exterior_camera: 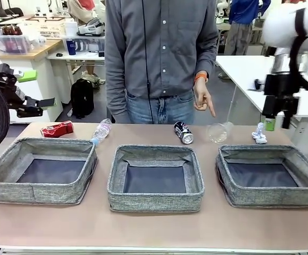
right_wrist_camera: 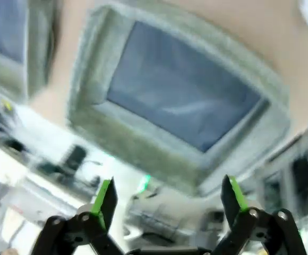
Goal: Sort the waste into the appropriate baskets.
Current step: Pick up the waste item pointed out by the person.
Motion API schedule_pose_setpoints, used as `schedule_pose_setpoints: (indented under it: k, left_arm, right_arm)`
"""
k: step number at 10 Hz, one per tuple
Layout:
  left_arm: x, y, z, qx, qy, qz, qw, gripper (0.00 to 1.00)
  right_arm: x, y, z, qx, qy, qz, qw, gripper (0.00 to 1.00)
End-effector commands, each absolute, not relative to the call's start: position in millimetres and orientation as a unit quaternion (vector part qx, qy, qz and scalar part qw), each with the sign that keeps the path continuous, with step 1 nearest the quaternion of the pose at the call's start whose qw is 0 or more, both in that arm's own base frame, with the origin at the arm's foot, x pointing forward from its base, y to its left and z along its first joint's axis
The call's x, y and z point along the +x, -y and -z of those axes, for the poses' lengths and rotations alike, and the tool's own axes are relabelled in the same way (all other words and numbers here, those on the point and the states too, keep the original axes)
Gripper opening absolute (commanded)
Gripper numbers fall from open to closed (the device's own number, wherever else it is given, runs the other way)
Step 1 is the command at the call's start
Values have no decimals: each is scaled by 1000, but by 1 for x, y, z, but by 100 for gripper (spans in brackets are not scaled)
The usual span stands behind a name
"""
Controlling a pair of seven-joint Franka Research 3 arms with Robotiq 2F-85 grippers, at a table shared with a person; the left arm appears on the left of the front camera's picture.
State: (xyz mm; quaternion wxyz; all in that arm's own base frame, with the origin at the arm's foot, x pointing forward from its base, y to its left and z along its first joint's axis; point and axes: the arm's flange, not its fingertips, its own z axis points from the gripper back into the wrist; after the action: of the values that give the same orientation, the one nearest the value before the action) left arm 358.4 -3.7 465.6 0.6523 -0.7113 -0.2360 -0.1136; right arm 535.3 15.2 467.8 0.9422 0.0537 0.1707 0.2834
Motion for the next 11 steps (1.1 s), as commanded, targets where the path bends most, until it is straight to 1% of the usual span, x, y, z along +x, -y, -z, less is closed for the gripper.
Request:
schedule_pose_setpoints:
  k: [1,2,3,4,5,6,7,8,9,10,11]
  left_arm:
    - [357,5,-468,-716,240,116,646,100]
    - [357,5,-468,-716,240,116,646,100]
    - [357,5,-468,-716,240,116,646,100]
    - [357,5,-468,-716,240,116,646,100]
    - [357,5,-468,-716,240,116,646,100]
    - [357,5,-468,-716,240,116,646,100]
    - [357,5,-468,-716,240,116,646,100]
    - [357,5,-468,-716,240,116,646,100]
    - [357,5,-468,-716,240,116,646,100]
    - [357,5,-468,-716,240,116,646,100]
    - [357,5,-468,-716,240,116,646,100]
  right_arm:
    - [522,0,-469,70,-191,-206,957,100]
    - [522,0,-469,70,-191,-206,957,100]
    - [537,-21,-466,52,-171,-288,941,100]
    - [551,-19,-454,7,-85,-410,908,100]
    - [577,-27,-446,-47,-7,-526,849,100]
    - [604,-34,-439,-72,32,-575,814,100]
    - [625,-36,-431,-91,57,-627,771,100]
    - [643,-33,-418,-123,74,-659,738,100]
    - [650,-30,-404,-128,90,-715,682,100]
    - [659,-24,-392,-72,96,-711,693,100]
    - [646,-49,-413,-126,18,-622,773,100]
